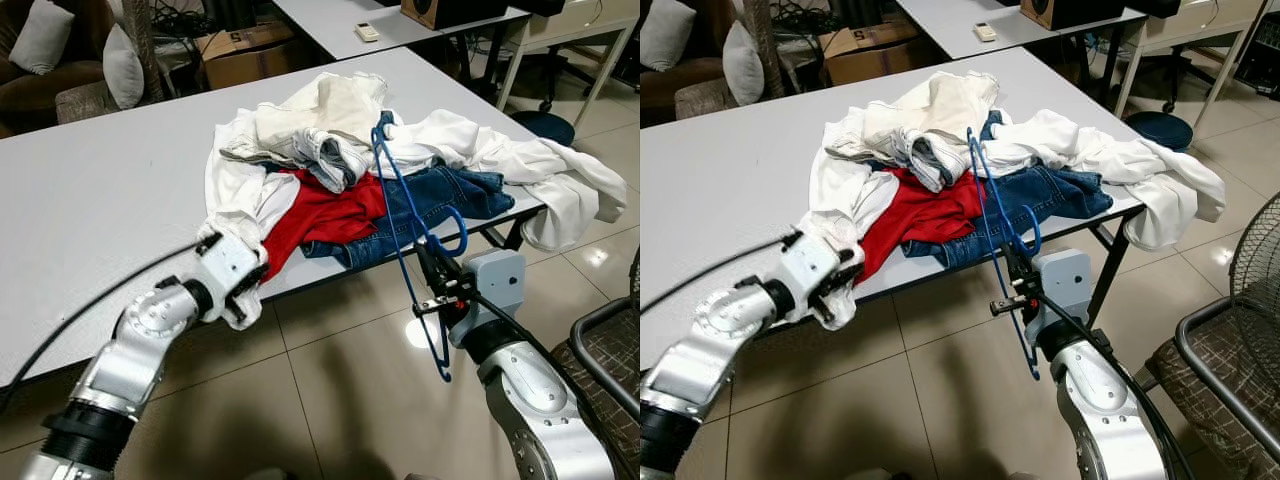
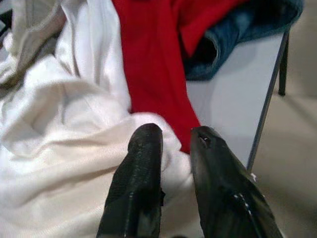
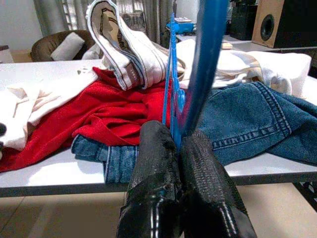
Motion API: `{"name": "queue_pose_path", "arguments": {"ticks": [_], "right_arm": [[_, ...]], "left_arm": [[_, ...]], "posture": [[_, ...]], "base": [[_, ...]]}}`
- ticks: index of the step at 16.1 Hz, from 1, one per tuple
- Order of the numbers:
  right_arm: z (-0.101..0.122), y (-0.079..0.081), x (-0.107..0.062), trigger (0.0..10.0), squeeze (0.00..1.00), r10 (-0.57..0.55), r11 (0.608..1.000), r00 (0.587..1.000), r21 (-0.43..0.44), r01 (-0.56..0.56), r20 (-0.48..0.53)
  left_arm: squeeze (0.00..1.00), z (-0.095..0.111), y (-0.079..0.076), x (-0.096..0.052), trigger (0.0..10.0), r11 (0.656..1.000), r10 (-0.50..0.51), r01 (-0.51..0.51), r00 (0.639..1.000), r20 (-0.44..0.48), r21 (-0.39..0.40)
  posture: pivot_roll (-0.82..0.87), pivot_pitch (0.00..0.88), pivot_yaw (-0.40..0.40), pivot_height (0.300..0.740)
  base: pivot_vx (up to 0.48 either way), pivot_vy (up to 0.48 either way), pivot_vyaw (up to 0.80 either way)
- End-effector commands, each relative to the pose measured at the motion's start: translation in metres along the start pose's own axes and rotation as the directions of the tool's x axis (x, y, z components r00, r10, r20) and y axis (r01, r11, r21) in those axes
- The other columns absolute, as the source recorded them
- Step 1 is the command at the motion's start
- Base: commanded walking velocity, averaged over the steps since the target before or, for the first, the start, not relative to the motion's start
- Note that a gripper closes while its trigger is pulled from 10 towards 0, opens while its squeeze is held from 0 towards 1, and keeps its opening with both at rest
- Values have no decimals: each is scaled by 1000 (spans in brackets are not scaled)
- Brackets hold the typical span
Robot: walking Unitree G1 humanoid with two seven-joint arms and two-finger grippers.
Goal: Hang hanger
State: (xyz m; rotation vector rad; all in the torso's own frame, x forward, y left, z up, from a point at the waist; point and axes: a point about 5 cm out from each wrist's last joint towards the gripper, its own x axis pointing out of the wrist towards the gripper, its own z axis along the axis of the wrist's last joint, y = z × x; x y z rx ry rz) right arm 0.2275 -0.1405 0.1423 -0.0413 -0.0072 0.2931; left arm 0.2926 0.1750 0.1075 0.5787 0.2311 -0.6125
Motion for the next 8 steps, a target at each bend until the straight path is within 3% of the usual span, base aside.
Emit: {"name": "queue_pose_path", "arguments": {"ticks": [1,2,6,8], "right_arm": [[6,1,2,10000,0,5,1000,1000,-7,-5,26],[6,1,2,10000,0,5,1000,1000,-7,-5,27],[6,1,3,10000,0,4,1000,1000,-8,-4,29],[6,1,3,10000,0,3,1000,1000,-9,-2,31]], "left_arm": [[0,1,5,1,1020,999,22,-22,1000,0,37],[0,1,4,2,0,998,21,-20,1000,-5,52],[0,-5,12,8,0,978,84,-74,996,-42,196],[0,-5,15,9,0,977,98,-88,995,-37,196]], "posture": [[-92,43,125,740],[-93,44,124,740],[-97,46,127,740],[-97,46,127,740]], "base": [[0,0,0],[0,0,0],[0,0,0],[0,0,0]]}}
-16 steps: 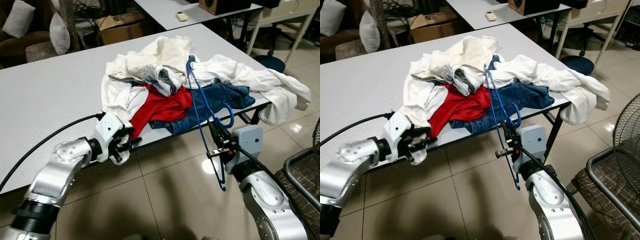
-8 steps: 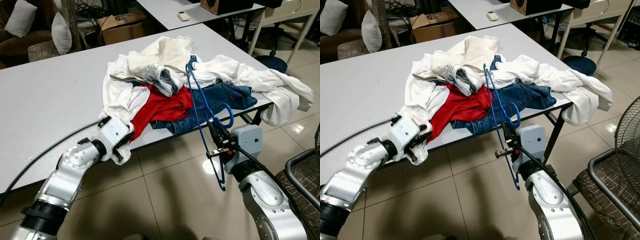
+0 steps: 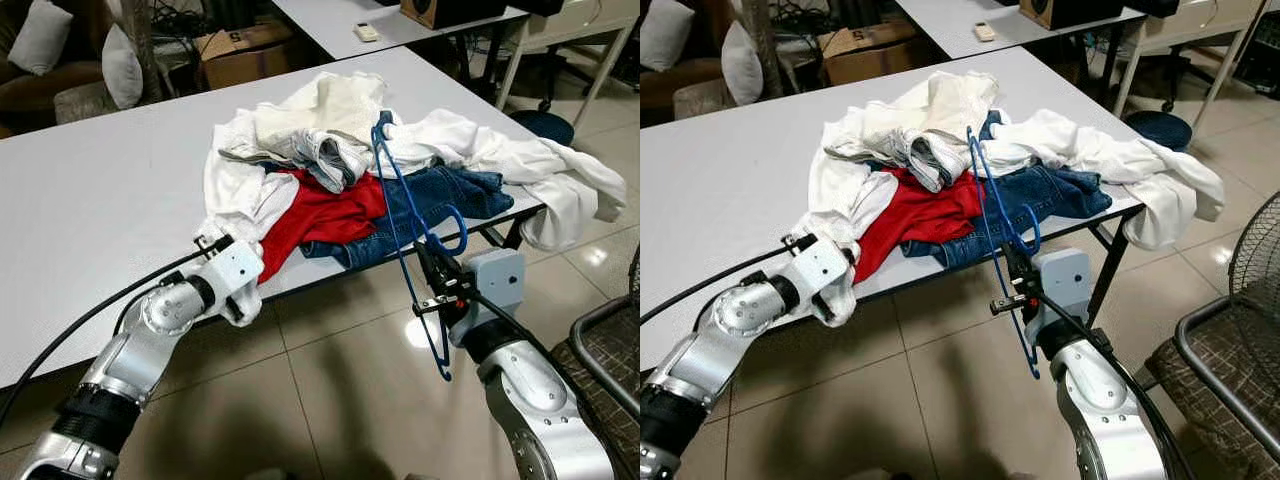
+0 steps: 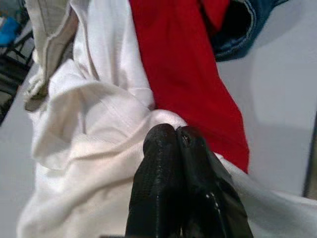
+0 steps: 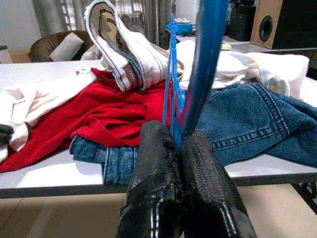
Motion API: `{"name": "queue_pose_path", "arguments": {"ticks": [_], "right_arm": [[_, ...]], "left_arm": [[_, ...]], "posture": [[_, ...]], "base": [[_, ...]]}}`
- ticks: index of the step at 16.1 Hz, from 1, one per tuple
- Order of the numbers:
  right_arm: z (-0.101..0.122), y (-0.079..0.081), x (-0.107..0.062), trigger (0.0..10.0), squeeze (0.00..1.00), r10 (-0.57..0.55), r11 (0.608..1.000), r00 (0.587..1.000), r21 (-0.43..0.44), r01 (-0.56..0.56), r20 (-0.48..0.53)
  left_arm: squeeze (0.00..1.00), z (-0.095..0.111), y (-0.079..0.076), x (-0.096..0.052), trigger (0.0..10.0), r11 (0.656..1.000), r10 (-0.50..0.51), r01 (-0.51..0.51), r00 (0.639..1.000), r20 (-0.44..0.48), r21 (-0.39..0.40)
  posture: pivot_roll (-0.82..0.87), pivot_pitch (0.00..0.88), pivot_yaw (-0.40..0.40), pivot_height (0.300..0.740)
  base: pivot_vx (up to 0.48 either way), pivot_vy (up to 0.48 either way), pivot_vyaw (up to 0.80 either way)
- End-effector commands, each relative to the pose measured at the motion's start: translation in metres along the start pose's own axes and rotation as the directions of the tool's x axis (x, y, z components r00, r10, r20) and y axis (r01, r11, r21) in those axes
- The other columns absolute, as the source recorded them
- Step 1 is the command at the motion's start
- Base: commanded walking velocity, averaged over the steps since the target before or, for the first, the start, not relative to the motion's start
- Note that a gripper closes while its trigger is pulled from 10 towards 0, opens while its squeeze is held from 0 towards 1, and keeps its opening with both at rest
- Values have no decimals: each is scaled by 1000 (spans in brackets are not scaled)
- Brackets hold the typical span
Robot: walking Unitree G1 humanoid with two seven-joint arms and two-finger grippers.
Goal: Hang hanger
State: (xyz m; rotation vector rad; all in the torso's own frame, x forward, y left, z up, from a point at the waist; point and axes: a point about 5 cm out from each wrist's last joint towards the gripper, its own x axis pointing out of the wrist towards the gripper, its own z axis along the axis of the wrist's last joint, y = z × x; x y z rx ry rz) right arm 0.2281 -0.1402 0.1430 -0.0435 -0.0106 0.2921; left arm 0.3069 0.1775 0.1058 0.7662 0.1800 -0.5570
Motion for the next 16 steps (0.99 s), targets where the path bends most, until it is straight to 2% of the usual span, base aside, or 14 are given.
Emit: {"name": "queue_pose_path", "arguments": {"ticks": [1,4,7,8,9,10,12,13,14,15,16], "right_arm": [[6,1,2,10000,0,0,1000,1000,-5,0,29],[6,1,2,10000,0,-3,1000,1000,-3,3,31],[6,1,2,10000,0,-1,1000,1000,-1,1,31],[6,1,3,10000,0,0,1000,1000,0,0,32],[6,1,3,10000,0,1,1000,999,1,-1,32],[6,2,3,10000,0,5,1000,1000,2,-5,30],[5,3,3,10000,0,11,1000,1000,4,-11,29],[5,4,4,10000,0,16,1000,999,4,-16,29],[6,4,5,10000,0,19,1000,999,6,-19,30],[5,4,5,10000,0,21,1000,999,6,-21,29],[4,4,6,10000,0,20,1000,999,7,-20,27]], "left_arm": [[0,-4,8,-3,0,1000,18,-18,1000,6,2],[0,-5,15,-9,0,995,-10,18,997,80,-97],[0,-11,30,-24,0,994,-53,64,992,117,-94],[0,-15,38,-36,0,987,-125,138,982,142,-84],[0,-16,40,-40,0,983,-149,163,978,148,-87],[0,-19,50,-50,0,981,-162,175,977,138,-89],[0,-23,67,-55,0,994,-82,88,992,94,-68],[0,-26,79,-56,0,998,10,-6,998,68,-61],[0,-25,81,-55,0,996,51,-46,996,69,-80],[0,-26,76,-51,0,990,74,-65,995,67,-125],[0,-27,63,-41,0,964,93,-78,995,45,-253]], "posture": [[-96,46,130,740],[-93,47,130,740],[-88,47,126,740],[-86,48,122,740],[-85,48,121,740],[-78,49,114,740],[-74,49,111,740],[-73,49,110,740],[-71,49,109,740],[-69,50,108,740],[-66,52,110,740]], "base": [[0,0,0],[0,0,0],[0,0,0],[0,0,0],[0,0,0],[0,0,0],[0,0,0],[0,0,0],[0,0,0],[0,0,0],[0,0,0]]}}
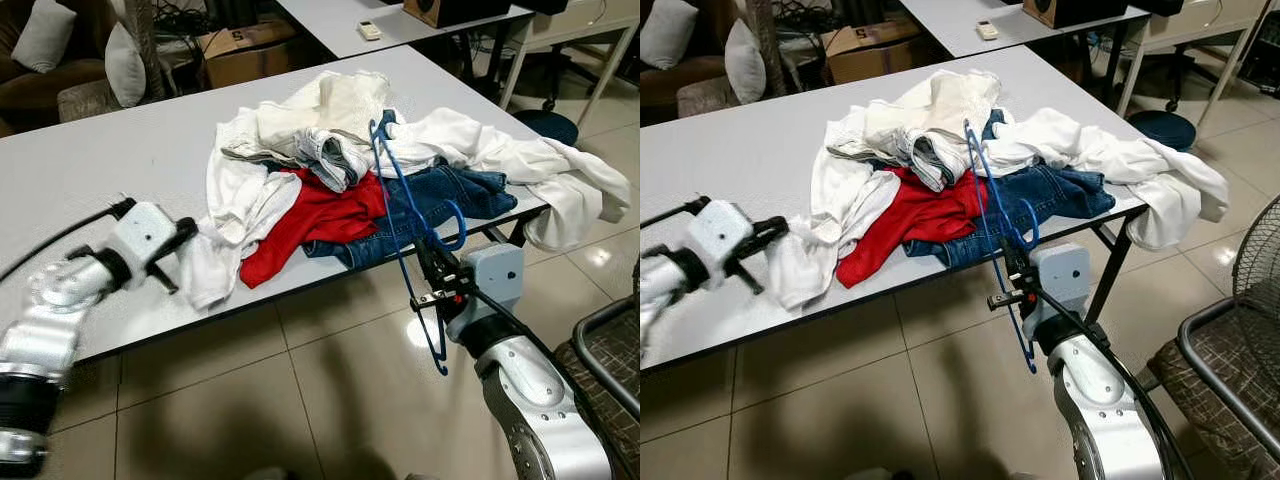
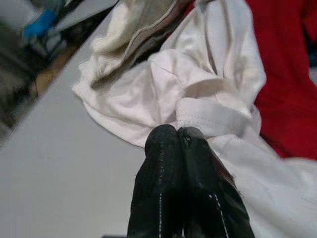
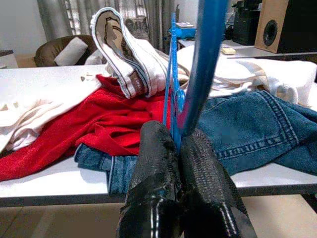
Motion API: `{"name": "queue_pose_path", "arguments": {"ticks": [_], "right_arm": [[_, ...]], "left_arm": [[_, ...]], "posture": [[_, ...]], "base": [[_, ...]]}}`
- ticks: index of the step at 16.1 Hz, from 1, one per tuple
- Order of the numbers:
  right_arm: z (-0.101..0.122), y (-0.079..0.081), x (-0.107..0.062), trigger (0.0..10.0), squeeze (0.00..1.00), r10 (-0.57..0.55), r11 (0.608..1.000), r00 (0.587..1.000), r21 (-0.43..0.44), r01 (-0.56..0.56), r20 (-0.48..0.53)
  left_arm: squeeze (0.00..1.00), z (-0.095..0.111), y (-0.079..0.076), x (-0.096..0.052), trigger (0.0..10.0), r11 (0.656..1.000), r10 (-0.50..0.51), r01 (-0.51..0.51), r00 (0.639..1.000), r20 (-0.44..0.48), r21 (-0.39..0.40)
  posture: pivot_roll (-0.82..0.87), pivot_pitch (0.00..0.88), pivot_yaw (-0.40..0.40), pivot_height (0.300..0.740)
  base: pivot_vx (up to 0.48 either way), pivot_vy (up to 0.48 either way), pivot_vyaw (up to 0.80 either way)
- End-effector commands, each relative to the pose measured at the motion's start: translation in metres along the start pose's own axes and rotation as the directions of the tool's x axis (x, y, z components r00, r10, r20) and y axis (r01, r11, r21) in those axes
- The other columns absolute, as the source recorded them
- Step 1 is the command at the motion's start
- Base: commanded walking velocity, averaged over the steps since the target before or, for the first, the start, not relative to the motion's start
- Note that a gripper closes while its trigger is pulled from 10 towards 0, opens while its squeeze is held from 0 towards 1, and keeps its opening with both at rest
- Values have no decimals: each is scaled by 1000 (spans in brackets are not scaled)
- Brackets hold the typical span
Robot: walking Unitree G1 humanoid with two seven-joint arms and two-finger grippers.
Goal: Hang hanger
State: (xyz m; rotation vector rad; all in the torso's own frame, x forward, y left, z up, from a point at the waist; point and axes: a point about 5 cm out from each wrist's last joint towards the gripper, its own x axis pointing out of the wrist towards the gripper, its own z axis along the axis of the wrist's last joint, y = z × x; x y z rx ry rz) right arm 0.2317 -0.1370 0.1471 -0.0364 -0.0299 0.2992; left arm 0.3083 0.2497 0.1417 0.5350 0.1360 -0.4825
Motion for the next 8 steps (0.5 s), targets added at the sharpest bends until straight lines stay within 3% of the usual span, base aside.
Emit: {"name": "queue_pose_path", "arguments": {"ticks": [1,3,6,7,8], "right_arm": [[0,3,2,10000,0,11,1000,1000,3,-11,4],[-1,4,2,10000,0,8,1000,1000,4,-8,2],[-1,5,2,10000,0,-3,1000,1000,8,3,4],[-1,5,1,10000,0,-10,1000,1000,9,10,4],[-1,4,0,10000,0,-18,1000,1000,12,18,5]], "left_arm": [[0,-3,-12,7,0,997,3,-5,1000,-17,-82],[0,-1,-31,18,2745,995,-46,45,999,-8,-93],[0,-2,-56,28,10000,988,-139,137,990,-24,-68],[0,-2,-59,29,10000,985,-160,158,987,-30,-75],[569,-2,-58,27,10000,983,-171,168,985,-32,-80]], "posture": [[-66,51,112,740],[-64,54,118,740],[-65,60,137,740],[-65,61,145,740],[-65,61,149,740]], "base": [[0,0,0],[0,0,0],[0,0,0],[0,0,0],[0,0,0]]}}
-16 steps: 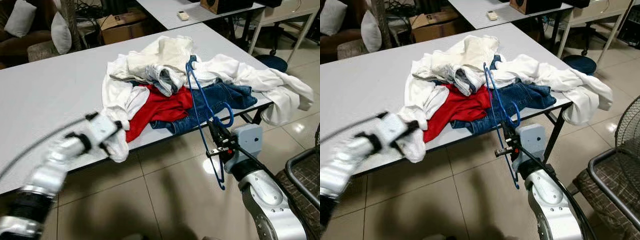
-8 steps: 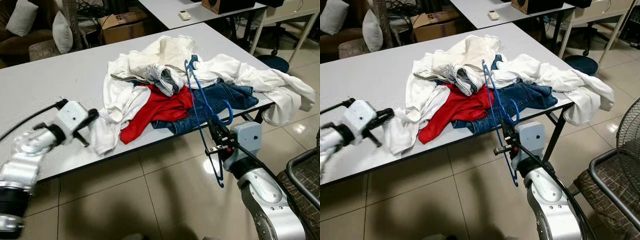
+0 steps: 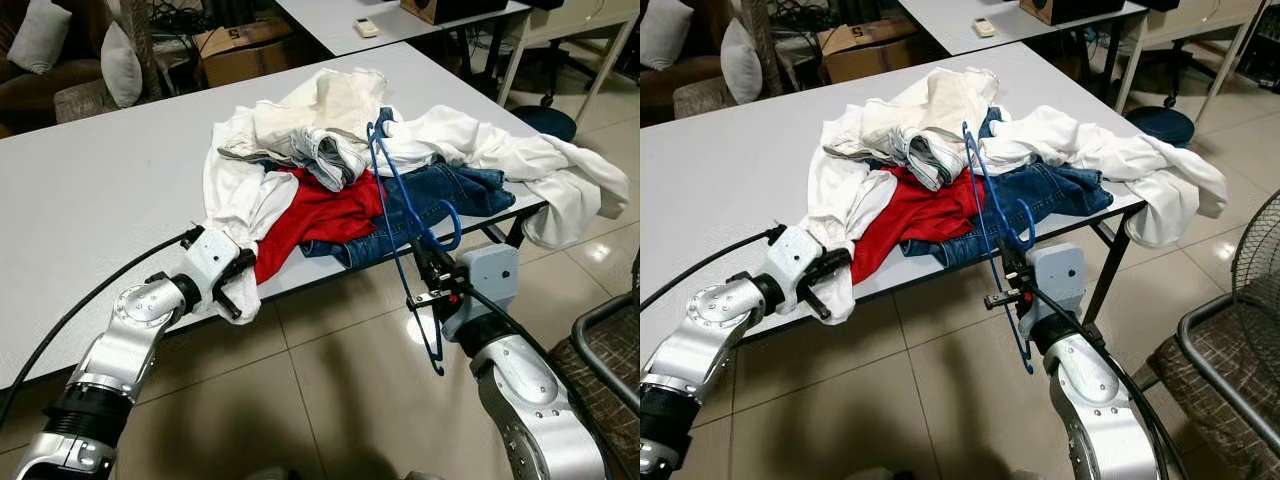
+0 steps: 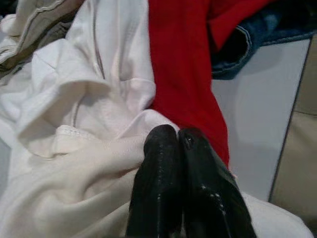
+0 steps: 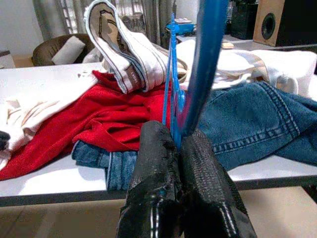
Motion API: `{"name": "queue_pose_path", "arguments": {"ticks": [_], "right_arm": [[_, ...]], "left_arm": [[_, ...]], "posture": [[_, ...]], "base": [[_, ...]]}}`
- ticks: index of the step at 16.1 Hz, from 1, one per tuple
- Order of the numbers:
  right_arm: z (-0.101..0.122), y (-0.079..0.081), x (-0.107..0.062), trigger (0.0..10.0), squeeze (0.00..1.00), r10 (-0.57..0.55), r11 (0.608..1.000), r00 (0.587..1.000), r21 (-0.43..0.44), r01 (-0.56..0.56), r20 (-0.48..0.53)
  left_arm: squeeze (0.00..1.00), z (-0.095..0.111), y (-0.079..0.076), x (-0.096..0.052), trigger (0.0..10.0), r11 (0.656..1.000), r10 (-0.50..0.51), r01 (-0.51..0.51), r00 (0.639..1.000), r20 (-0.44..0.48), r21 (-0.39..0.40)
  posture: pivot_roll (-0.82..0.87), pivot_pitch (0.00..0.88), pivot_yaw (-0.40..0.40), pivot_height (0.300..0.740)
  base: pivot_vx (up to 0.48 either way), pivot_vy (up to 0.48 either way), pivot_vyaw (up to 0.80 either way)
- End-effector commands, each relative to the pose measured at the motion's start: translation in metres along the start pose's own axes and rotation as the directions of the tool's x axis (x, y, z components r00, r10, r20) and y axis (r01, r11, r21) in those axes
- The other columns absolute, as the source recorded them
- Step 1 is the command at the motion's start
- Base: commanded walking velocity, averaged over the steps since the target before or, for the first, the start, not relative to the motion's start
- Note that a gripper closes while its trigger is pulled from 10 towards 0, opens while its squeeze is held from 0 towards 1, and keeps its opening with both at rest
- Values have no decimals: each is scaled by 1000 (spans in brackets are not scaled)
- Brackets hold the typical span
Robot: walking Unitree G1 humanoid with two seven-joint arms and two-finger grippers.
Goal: Hang hanger
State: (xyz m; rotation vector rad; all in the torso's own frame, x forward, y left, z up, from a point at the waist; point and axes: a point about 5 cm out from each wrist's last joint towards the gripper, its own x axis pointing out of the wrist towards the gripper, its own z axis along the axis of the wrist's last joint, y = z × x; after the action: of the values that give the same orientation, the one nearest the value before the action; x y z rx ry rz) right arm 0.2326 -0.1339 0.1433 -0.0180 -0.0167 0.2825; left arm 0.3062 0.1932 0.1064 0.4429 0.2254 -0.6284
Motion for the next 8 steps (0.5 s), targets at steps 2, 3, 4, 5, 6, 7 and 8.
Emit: {"name": "queue_pose_path", "arguments": {"ticks": [2,3,4,5,6,7,8], "right_arm": [[2,1,-2,10000,0,-7,1000,1000,-5,8,16],[2,2,-1,10000,0,-8,1000,1000,-4,8,17],[2,2,-1,10000,0,-8,1000,1000,-3,8,17],[2,3,0,10000,0,-8,1000,1000,-2,8,20],[2,3,0,10000,0,-8,1000,1000,-1,8,20],[2,3,1,10000,0,-7,1000,1000,-1,7,21],[2,3,1,10000,0,-7,1000,1000,-2,7,22]], "left_arm": [[1000,0,2,-4,10000,1000,-11,11,1000,-11,-13],[1000,1,3,-4,10000,1000,-12,11,1000,-10,-28],[1000,1,3,-3,10000,1000,-10,9,1000,-13,-28],[1000,3,4,-2,10000,1000,18,-17,1000,-22,3],[1000,3,5,-1,10000,999,38,-38,999,-24,18],[1000,3,5,0,10000,998,60,-60,998,-26,27],[0,2,7,2,10000,995,97,-95,995,-36,35]], "posture": [[-61,61,153,740],[-60,61,154,740],[-60,60,155,740],[-56,59,154,740],[-56,59,153,740],[-57,59,152,740],[-57,59,151,740]], "base": [[0,0,0],[0,0,0],[0,0,0],[0,0,0],[0,0,0],[0,0,0],[0,0,0]]}}
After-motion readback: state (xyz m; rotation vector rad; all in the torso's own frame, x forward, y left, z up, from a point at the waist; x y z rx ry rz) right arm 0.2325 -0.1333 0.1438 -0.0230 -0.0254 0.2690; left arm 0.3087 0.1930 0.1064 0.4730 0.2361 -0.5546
